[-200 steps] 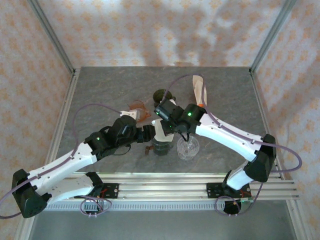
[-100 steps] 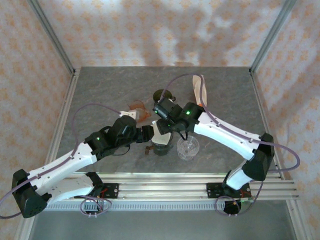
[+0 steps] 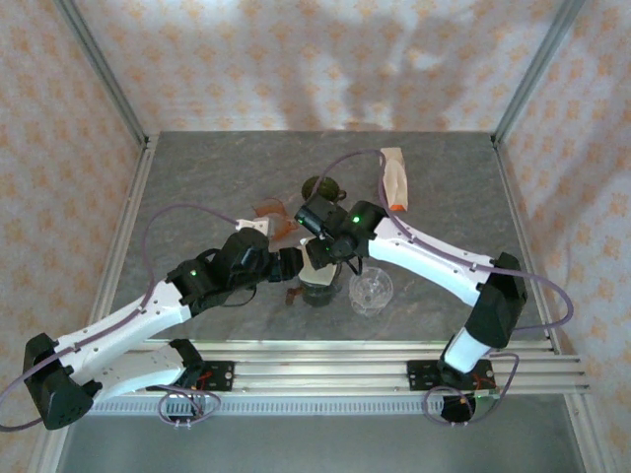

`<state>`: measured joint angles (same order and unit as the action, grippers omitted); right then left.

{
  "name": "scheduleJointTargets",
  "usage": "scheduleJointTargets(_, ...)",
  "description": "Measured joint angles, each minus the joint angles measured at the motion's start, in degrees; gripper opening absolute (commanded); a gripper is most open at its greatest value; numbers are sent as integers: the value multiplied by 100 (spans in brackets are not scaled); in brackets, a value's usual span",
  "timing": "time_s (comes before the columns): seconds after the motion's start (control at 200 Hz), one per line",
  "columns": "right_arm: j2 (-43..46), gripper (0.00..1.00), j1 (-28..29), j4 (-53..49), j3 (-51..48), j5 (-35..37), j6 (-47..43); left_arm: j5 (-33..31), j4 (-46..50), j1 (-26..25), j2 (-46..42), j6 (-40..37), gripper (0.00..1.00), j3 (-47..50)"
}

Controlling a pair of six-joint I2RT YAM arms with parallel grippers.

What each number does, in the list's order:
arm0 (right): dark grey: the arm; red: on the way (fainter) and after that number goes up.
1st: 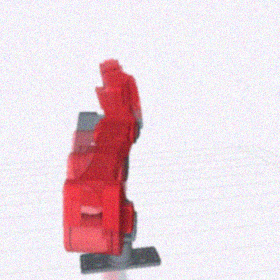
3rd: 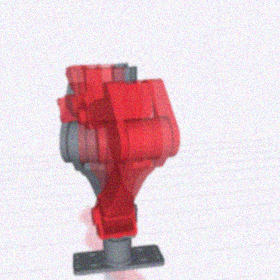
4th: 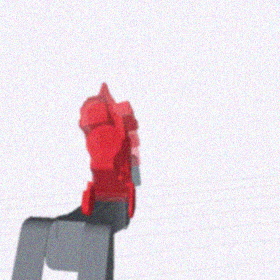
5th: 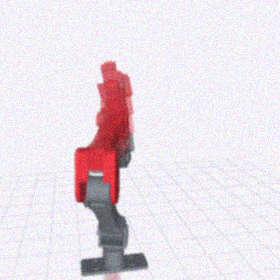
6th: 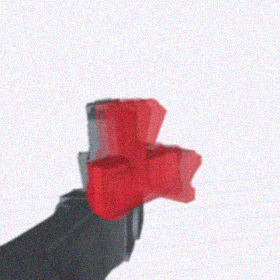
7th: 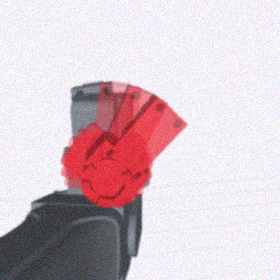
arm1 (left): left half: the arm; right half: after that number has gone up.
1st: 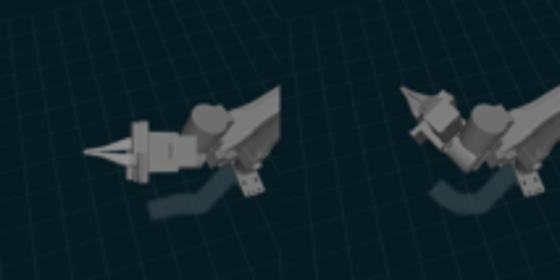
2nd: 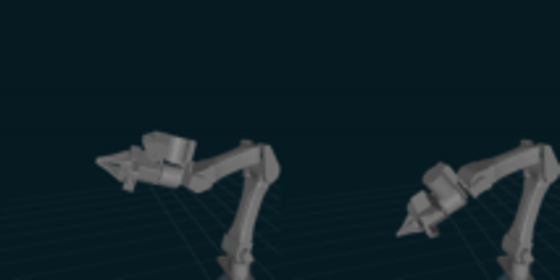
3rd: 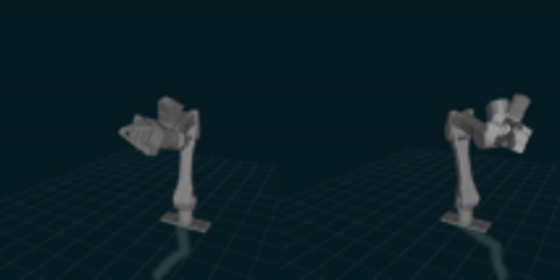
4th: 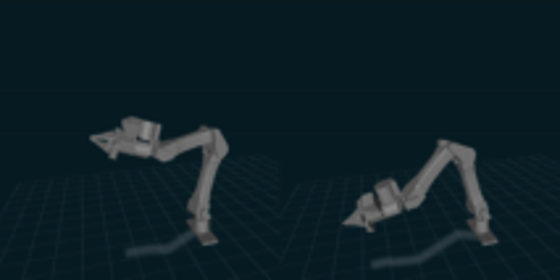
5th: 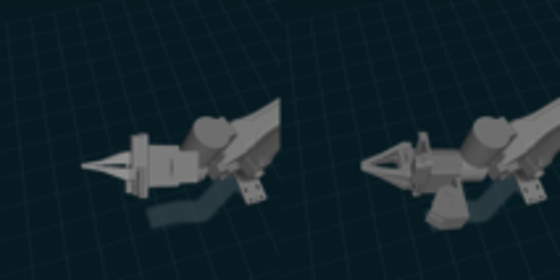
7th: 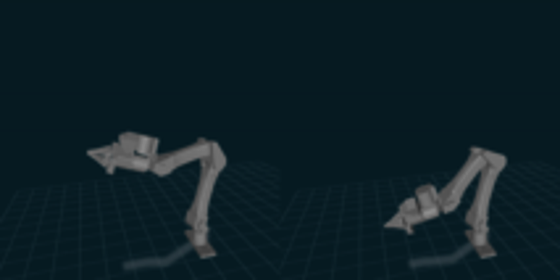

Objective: Place the coffee filter in the dripper

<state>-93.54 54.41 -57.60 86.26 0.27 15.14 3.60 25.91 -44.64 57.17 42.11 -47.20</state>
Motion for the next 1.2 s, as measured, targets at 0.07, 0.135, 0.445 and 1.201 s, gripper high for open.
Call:
scheduleJointTargets(0.07,-2,62,0,2,-48,-11,0,0,0,0,0,0,75,0)
scheduleJointTargets(0.135,-9,62,0,7,-109,-28,0,0,0,0,2,0,75,0)
scheduleJointTargets(0.445,-256,62,-68,144,-345,-92,0,2,2,2,37,4,79,0)
scheduleJointTargets(1.201,-284,61,-85,348,-492,-205,48,44,0,7,149,0,85,111)
